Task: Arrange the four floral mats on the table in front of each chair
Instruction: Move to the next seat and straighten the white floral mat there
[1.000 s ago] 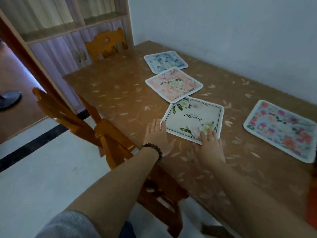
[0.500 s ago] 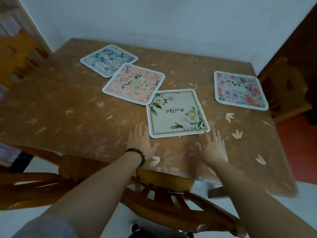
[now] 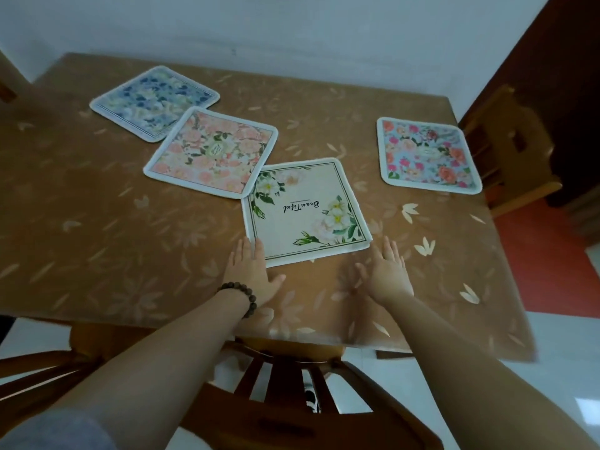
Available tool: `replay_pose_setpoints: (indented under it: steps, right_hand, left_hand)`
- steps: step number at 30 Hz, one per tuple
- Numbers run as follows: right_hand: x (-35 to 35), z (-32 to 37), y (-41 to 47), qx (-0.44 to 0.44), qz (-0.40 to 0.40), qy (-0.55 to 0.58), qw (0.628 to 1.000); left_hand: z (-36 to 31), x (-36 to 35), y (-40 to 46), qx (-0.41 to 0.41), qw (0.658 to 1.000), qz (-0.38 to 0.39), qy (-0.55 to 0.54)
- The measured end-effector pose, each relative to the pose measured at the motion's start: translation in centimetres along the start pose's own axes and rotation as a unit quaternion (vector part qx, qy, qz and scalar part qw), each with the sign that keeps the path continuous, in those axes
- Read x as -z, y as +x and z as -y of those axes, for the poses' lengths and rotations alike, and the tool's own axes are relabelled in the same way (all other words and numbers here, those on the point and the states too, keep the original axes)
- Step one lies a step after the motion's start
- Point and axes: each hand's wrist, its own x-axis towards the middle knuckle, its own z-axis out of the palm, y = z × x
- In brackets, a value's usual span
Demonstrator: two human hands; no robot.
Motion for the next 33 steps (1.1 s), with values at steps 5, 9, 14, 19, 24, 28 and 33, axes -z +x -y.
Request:
replay_pose_setpoints:
  steps: [5, 9, 14, 19, 24, 28, 33]
  right_hand:
    - [0.0, -0.6, 4.2, 0.03, 0.031, 0.013, 0.999]
    - [-0.4, -1.1, 7.0, 0.049, 0.051, 0.029, 0.997]
    - [-1.3, -1.2, 8.8, 0.041, 0.067, 0.052, 0.996]
    - [-2.2, -0.1, 8.8, -0.005, 0.044, 0.089, 0.995]
    - [-2.1, 1.1, 8.4, -0.034, -0.007, 0.098, 0.995]
    - [-2.1, 1.2, 8.6, -0.071, -0.035, 0.103, 0.991]
    - [-2.1, -0.3, 7.8, -0.133, -0.043, 0.111, 0.984]
  left_hand:
    - [-1.4, -0.8, 2.4, 0.018, 1.0, 0.004, 0.003]
    - [-2.6, -2.0, 3.8, 0.053, 0.998, 0.016, 0.01]
    - [-2.1, -2.5, 5.0, 0.102, 0.995, -0.015, 0.011]
    - [-1.4, -2.4, 5.4, 0.122, 0.993, -0.001, -0.01]
    - [-1.0, -2.0, 5.3, 0.107, 0.99, -0.039, -0.082]
    - [-0.5, -2.1, 4.9, 0.091, 0.989, -0.051, -0.109]
    - [-0.8, -1.9, 5.8, 0.05, 0.991, -0.028, -0.12]
